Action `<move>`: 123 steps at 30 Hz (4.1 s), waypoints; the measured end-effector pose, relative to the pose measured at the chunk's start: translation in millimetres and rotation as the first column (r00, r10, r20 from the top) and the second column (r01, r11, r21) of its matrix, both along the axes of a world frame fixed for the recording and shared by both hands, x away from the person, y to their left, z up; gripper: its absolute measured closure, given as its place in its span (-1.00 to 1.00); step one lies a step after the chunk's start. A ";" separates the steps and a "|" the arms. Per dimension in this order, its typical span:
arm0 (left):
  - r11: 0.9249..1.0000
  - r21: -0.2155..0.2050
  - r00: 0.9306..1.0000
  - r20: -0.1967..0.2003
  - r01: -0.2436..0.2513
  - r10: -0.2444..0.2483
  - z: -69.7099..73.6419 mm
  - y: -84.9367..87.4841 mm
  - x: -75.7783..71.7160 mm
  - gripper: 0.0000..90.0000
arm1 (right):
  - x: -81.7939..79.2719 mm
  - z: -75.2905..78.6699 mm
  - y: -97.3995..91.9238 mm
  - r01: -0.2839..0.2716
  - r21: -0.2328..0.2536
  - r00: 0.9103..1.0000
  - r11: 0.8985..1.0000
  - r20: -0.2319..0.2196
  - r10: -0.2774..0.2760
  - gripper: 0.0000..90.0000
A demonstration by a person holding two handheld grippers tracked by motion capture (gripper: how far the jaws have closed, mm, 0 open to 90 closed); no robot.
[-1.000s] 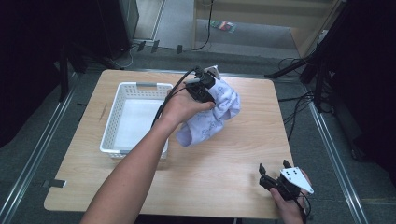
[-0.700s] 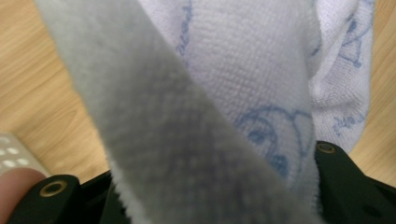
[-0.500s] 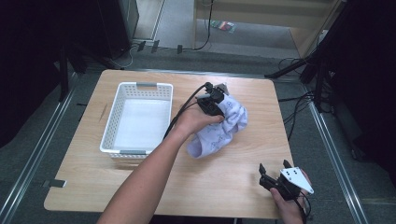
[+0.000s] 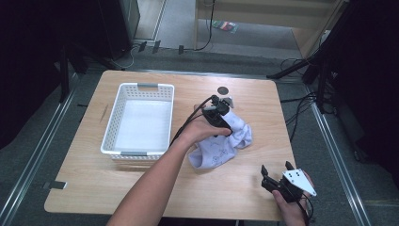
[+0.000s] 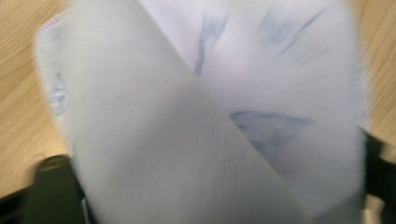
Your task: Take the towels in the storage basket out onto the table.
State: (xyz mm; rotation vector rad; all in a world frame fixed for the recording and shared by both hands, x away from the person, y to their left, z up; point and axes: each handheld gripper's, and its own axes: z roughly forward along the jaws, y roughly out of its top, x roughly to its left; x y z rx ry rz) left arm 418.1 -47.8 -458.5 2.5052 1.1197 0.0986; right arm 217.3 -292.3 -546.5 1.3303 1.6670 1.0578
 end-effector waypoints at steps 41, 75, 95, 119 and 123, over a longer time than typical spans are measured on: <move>0.964 -0.112 0.954 0.156 -0.239 0.255 76.3 156.5 -21.1 -1.00 | 0.7 0.1 0.7 0.004 -0.004 1.000 1.000 -0.010 -0.004 -0.71; 0.855 -0.214 0.835 0.204 -0.472 0.512 48.7 330.2 -75.2 -1.00 | 1.3 0.1 1.2 0.009 -0.009 1.000 1.000 -0.016 -0.009 -0.71; 0.791 -0.354 0.755 0.272 -0.499 0.597 15.0 384.2 -128.9 -1.00 | 1.9 -0.1 1.3 0.010 -0.012 1.000 1.000 -0.016 -0.010 -0.71; 0.691 -0.536 0.585 0.388 -0.485 0.712 -48.8 423.8 -199.1 -1.00 | 1.6 0.0 1.4 0.011 -0.013 1.000 1.000 -0.016 -0.011 -0.71; 0.664 -0.565 0.563 0.377 -0.490 0.736 -63.2 431.5 -214.3 -1.00 | 0.9 0.1 0.9 0.013 -0.006 1.000 1.000 -0.015 -0.013 -0.71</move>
